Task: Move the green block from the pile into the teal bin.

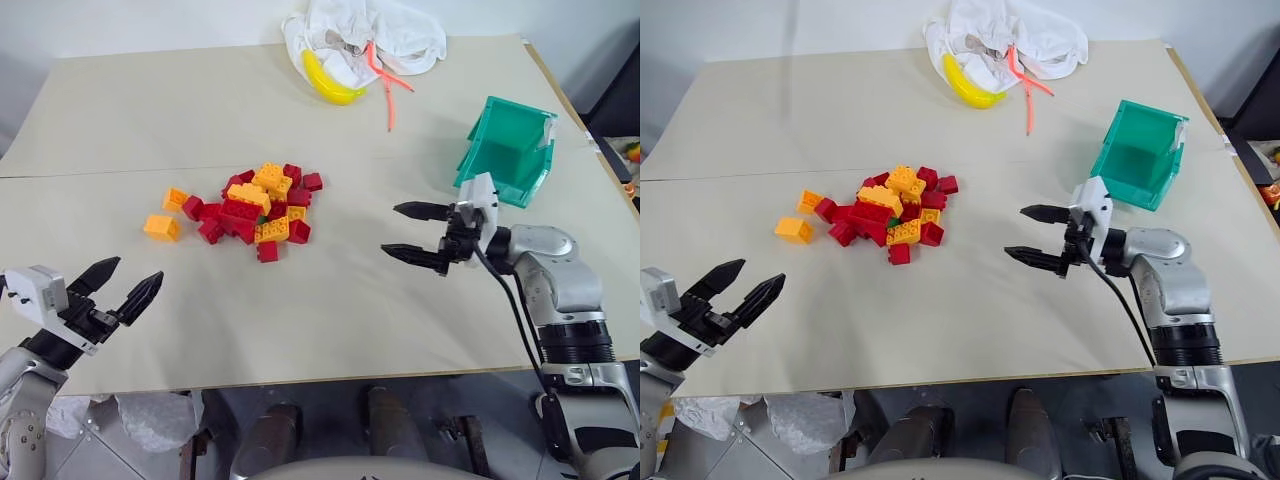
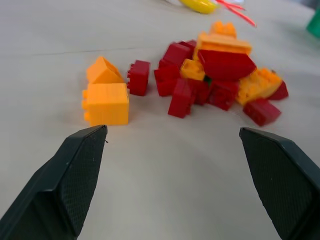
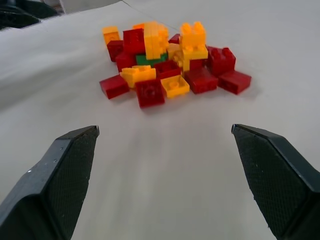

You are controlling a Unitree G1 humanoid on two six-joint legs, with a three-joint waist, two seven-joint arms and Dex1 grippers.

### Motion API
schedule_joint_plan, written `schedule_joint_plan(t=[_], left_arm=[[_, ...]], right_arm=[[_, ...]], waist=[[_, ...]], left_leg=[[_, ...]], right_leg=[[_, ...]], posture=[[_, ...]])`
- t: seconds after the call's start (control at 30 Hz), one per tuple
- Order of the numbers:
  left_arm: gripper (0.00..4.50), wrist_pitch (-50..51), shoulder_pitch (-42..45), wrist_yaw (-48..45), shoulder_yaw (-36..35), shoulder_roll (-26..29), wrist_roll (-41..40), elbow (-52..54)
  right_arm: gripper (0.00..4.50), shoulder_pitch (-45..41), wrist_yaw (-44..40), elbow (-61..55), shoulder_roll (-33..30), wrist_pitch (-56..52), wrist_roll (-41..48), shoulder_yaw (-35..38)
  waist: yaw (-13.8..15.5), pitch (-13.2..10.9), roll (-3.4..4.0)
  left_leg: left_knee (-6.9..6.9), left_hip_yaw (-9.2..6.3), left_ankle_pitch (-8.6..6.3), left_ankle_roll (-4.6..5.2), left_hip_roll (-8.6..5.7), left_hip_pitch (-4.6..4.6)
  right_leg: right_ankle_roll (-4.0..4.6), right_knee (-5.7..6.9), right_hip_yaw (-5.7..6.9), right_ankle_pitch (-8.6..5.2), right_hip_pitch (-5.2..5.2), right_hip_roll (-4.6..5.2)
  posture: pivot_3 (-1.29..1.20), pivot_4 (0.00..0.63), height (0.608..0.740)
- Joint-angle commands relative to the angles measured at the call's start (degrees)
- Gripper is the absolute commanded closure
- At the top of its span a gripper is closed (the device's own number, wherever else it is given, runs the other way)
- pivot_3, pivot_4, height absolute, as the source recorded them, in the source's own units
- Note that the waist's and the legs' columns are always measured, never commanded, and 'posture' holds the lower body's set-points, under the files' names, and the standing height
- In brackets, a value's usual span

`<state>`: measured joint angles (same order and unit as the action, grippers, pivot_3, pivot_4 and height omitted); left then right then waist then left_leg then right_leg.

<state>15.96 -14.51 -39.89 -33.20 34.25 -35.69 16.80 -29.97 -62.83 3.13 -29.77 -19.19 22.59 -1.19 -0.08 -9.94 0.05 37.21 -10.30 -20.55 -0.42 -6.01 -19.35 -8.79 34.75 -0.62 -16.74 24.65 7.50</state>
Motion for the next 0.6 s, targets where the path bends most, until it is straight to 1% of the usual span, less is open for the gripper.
schedule_joint_plan(t=[0.03, 0.13, 0.23, 0.33, 0.43, 0.57, 0.6], left_arm=[[0.0, -10.25, 1.79, -4.71, 1.0, 0.53, 4.9, -4.24], [0.0, -14.06, 3.93, -9.09, 1.08, 0.74, 3.99, -8.26], [0.0, -16.73, 5.83, -13.58, 1.1, 1.29, 2.69, -11.9], [0.0, -18.16, 7.64, -16.24, 0.64, 1.43, 1.73, -14.45], [0.0, -21.57, 9.18, -19.69, -0.08, 0.95, 0.51, -16.67], [0.0, -22.54, 10.7, -16.64, -0.56, 0.71, 1.65, -18.2], [0.0, -22.51, 10.86, -16.07, -0.6, 0.5, 1.56, -18.07]], right_arm=[[0.05, -2.18, 6.88, -7.24, 3.7, -2.55, -3.37, -4.87], [0.05, -4.21, 9.92, -9.5, 7.47, -4.22, -4.35, -8.1], [0.63, -7.15, 13.44, -10.33, 11.51, -7.22, -4.75, -10.4], [1.59, -10.62, 18.65, -7.23, 16.53, -11.11, -7.4, -13.8], [2.55, -14.88, 23.07, -1.6, 23.13, -11.27, -10.38, -16.85], [3.84, -23.56, 28.86, 9.9, 33.69, -10.03, -13.93, -18.63], [4.24, -25.47, 29.57, 12.27, 35.84, -9.78, -14.39, -18.79]], waist=[[-0.02, 0.0, 0.0], [-0.01, 0.0, 0.0], [-0.06, 0.0, 0.0], [-0.23, 0.0, 0.0], [-0.85, 0.01, -0.01], [-2.08, 0.02, -0.03], [-2.4, 0.02, -0.03]], left_leg=[[0.0, 0.0, 0.0, -0.01, 0.01, 0.0], [0.03, 0.01, 0.0, -0.02, 0.02, -0.01], [0.04, 0.0, -0.01, 0.0, -0.02, -0.02], [0.03, -0.02, -0.01, 0.0, -0.01, -0.02], [0.03, 0.0, 0.0, 0.0, 0.01, -0.01], [0.05, 0.09, 0.01, -0.03, 0.0, -0.02], [0.05, 0.15, 0.01, -0.04, 0.0, -0.06]], right_leg=[[0.0, 0.01, 0.0, 0.0, 0.01, -0.01], [0.01, 0.07, 0.0, 0.0, 0.06, -0.04], [0.02, 0.07, 0.0, 0.01, 0.05, 0.0], [0.03, 0.22, 0.02, 0.01, 0.1, -0.01], [0.04, 0.34, 0.02, 0.02, 0.14, -0.02], [0.1, 0.73, 0.03, 0.03, 0.38, -0.02], [0.13, 0.82, 0.05, 0.03, 0.48, 0.0]], posture=[[0.0, 0.15, 0.74], [0.0, 0.15, 0.74], [0.0, 0.15, 0.74], [0.0, 0.15, 0.74], [0.0, 0.15, 0.74], [0.0, 0.15, 0.74], [0.0, 0.15, 0.74]])
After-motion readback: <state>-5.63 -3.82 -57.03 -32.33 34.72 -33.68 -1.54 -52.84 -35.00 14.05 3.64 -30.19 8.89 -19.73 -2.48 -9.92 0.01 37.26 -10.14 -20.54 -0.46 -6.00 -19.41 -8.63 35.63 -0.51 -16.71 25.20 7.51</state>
